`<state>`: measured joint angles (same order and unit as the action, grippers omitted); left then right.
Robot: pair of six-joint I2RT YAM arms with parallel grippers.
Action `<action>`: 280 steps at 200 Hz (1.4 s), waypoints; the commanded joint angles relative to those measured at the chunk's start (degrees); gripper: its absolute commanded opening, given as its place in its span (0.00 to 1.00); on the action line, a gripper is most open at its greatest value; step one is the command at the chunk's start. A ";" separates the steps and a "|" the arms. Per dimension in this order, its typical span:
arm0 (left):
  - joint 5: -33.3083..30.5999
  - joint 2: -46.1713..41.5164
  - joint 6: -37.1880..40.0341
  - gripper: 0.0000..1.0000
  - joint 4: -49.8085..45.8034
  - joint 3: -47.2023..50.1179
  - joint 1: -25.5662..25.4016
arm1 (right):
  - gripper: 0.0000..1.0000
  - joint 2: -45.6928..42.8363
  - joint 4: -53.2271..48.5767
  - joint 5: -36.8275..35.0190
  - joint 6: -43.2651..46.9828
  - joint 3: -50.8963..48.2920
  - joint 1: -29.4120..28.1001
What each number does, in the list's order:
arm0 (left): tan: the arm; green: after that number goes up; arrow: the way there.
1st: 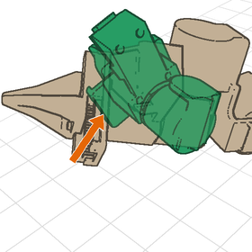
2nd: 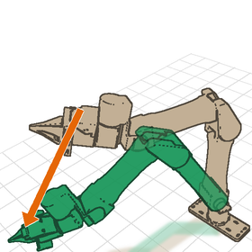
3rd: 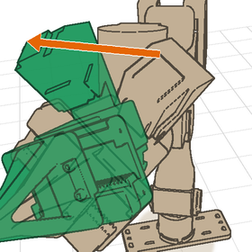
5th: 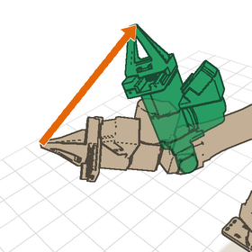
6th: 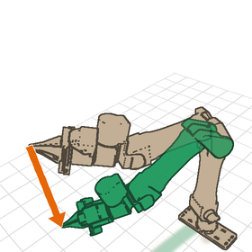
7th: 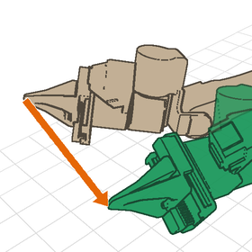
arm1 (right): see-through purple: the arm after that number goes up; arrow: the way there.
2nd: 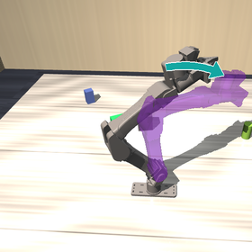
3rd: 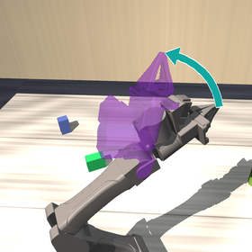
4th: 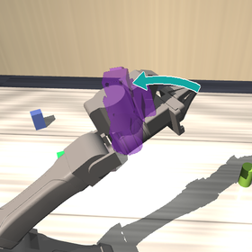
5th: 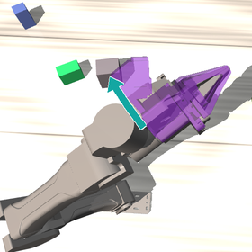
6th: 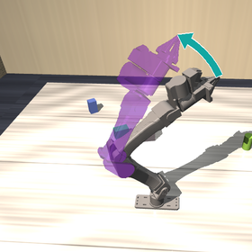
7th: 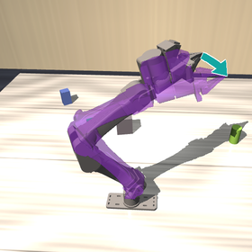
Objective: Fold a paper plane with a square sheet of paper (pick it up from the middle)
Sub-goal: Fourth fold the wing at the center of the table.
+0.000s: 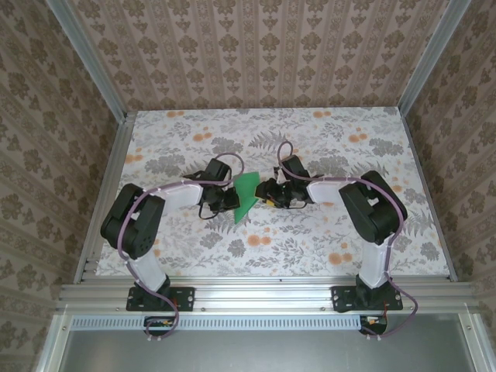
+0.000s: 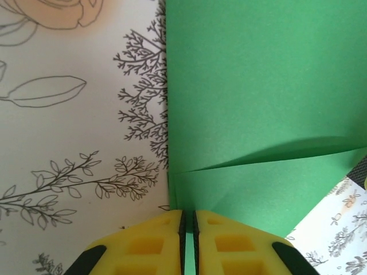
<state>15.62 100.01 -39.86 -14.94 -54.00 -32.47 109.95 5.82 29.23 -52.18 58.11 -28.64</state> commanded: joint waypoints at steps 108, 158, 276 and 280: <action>0.52 1.93 0.93 0.12 -0.44 -1.45 0.34 | 0.12 4.63 -2.47 0.54 -0.89 5.97 -2.60; 1.70 -4.76 2.36 0.25 5.58 2.42 -0.91 | 0.00 -2.25 -10.89 -14.67 -4.17 2.92 -4.25; 2.50 -14.07 24.52 0.63 30.50 17.27 -11.27 | 0.00 -11.69 -30.56 -27.47 -22.62 2.96 -6.62; 2.26 -13.92 25.01 0.63 31.08 17.47 -11.57 | 0.00 -11.69 -30.64 -27.40 -22.95 3.10 -6.65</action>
<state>18.74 87.13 -23.09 8.95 -37.98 -42.52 98.83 -19.27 4.19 -70.52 59.46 -34.94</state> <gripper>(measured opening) 0.620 0.048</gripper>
